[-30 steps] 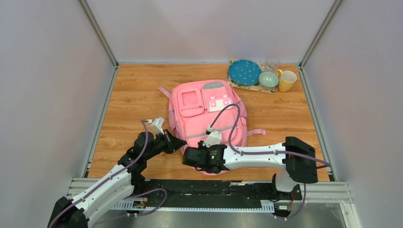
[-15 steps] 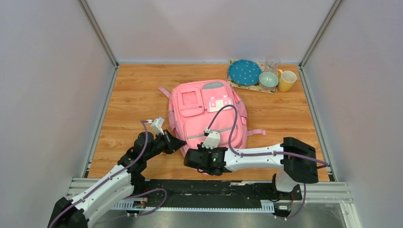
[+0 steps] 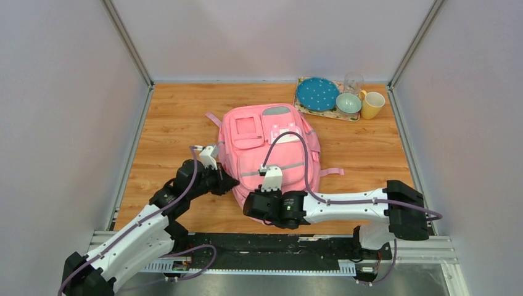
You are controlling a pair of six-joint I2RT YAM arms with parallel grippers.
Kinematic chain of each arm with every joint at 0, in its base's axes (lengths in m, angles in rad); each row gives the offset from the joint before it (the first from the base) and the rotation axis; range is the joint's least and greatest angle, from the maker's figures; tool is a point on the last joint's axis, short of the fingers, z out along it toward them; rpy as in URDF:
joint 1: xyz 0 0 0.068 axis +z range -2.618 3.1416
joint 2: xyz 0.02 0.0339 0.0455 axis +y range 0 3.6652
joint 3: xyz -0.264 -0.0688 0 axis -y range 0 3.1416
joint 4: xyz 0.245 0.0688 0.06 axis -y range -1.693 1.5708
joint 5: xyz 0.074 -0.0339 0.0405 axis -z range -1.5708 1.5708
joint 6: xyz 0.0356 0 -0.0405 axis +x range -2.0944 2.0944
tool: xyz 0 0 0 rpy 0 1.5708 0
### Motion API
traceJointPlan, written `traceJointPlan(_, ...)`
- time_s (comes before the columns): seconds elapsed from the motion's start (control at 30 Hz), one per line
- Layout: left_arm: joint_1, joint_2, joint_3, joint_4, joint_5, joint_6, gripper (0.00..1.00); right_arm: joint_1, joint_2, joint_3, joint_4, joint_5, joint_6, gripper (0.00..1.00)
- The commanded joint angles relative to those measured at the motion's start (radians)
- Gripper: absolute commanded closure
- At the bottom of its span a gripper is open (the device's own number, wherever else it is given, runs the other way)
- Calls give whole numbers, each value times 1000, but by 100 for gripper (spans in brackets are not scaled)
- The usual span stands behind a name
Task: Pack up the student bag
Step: Zip the student bag at the center of the board.
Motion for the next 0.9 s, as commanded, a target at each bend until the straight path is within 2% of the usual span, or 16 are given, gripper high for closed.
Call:
traceJointPlan(0.0,10,43,108,-147,-84,215,100,-11,-73,-28,-137,149,-100,100)
traceJointPlan(0.13,55,86,163,-194,-89,283,100,-11,-98,-54,-172,166,-152,100)
traceJointPlan(0.2,119,108,186,-206,-35,295,100,-11,-118,-65,-171,161,-158,100)
traceJointPlan(0.37,239,183,256,-232,60,288,100,-12,-165,-82,-50,85,-195,100)
traceJointPlan(0.4,263,193,281,-233,104,279,85,-11,-176,-80,-25,74,-198,100)
traceJointPlan(0.47,271,204,290,-229,155,243,66,-11,-181,-79,45,34,-198,100)
traceJointPlan(0.5,270,198,278,-223,198,222,47,-11,-181,-77,67,22,-197,100)
traceJointPlan(0.57,270,148,246,-195,227,138,25,-11,-175,-71,110,-1,-189,100)
traceJointPlan(0.73,270,-82,10,-118,212,-170,23,-11,-178,-69,121,-5,-183,100)
traceJointPlan(0.77,271,-165,-24,-102,213,-210,23,-11,-181,-72,121,-6,-183,100)
traceJointPlan(0.87,270,-285,-121,-88,236,-333,22,-11,-199,-88,125,-6,-186,100)
